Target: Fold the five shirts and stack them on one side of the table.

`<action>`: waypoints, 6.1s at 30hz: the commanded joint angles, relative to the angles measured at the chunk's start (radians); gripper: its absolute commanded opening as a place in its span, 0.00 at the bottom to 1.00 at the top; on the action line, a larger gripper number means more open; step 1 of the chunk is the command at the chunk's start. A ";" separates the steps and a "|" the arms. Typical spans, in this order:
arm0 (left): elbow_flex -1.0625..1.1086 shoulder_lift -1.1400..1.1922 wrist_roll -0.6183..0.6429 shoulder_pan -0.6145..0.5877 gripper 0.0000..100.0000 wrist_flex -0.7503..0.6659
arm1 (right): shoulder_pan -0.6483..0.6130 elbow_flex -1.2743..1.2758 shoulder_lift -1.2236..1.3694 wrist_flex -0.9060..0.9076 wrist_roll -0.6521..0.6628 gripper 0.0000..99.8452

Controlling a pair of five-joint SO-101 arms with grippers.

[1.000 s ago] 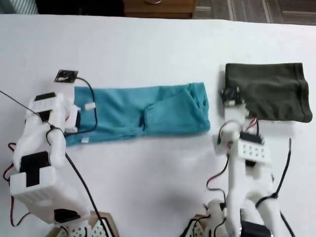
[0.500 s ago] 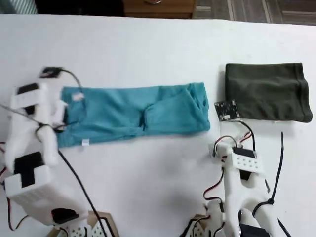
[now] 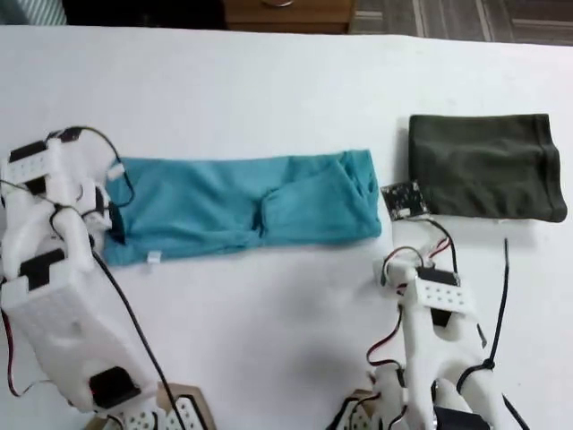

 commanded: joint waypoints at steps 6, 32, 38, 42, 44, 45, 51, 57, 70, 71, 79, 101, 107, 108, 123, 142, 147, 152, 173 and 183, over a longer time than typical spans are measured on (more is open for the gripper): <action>-0.260 0.114 0.015 0.034 0.20 0.140 | -0.015 -0.003 -0.035 -0.016 -0.006 0.02; -0.601 0.361 0.009 0.112 0.20 0.207 | -0.015 -0.003 -0.035 -0.016 -0.006 0.02; -0.602 0.385 0.008 0.058 0.20 0.157 | -0.015 -0.003 -0.035 -0.016 -0.006 0.02; -0.601 0.385 -0.055 0.006 0.20 0.150 | -0.015 -0.003 -0.035 -0.016 -0.006 0.02; -0.596 0.385 -0.110 0.008 0.20 0.173 | -0.015 -0.003 -0.035 -0.016 -0.006 0.02; -0.596 0.385 -0.124 0.009 0.20 0.181 | -0.015 -0.003 -0.035 -0.016 -0.006 0.02; -0.593 0.387 -0.169 0.040 0.20 0.187 | -0.015 -0.003 -0.035 -0.016 -0.006 0.02; -0.599 0.387 -0.169 0.005 0.20 0.132 | -0.015 -0.003 -0.035 -0.016 -0.006 0.02; -0.593 0.388 -0.265 -0.107 0.20 0.118 | -0.015 -0.003 -0.035 -0.016 -0.006 0.02; -0.591 0.388 -0.265 -0.100 0.20 0.126 | -0.015 -0.003 -0.035 -0.016 -0.006 0.02; -0.591 0.388 -0.275 -0.003 0.02 0.152 | -0.015 -0.003 -0.035 -0.016 -0.006 0.02; -0.990 0.454 -0.370 -0.193 0.02 0.368 | -0.015 -0.003 -0.035 -0.016 -0.006 0.02; -0.799 0.336 -0.235 -0.121 0.02 0.368 | -0.015 -0.003 -0.035 -0.016 -0.006 0.02; -0.753 0.296 -0.224 -0.091 0.02 0.368 | -0.013 -0.003 -0.035 -0.016 -0.006 0.02; -0.449 -0.216 -0.048 0.523 0.02 0.364 | -0.008 -0.003 -0.035 -0.018 -0.006 0.02; -0.351 -0.215 0.049 0.855 0.03 0.038 | -0.010 -0.003 -0.035 -0.018 -0.006 0.02; -0.329 -0.215 0.049 0.853 0.04 0.034 | -0.012 -0.003 -0.035 -0.018 -0.006 0.02; -0.334 -0.221 0.048 0.838 0.20 0.052 | -0.013 -0.003 -0.035 -0.018 -0.006 0.02; -0.341 -0.226 -0.041 0.226 0.03 0.247 | -0.012 -0.003 -0.035 -0.018 -0.006 0.02; 0.148 -0.471 -0.192 -0.124 0.03 0.071 | -0.015 -0.002 -0.035 -0.018 -0.006 0.02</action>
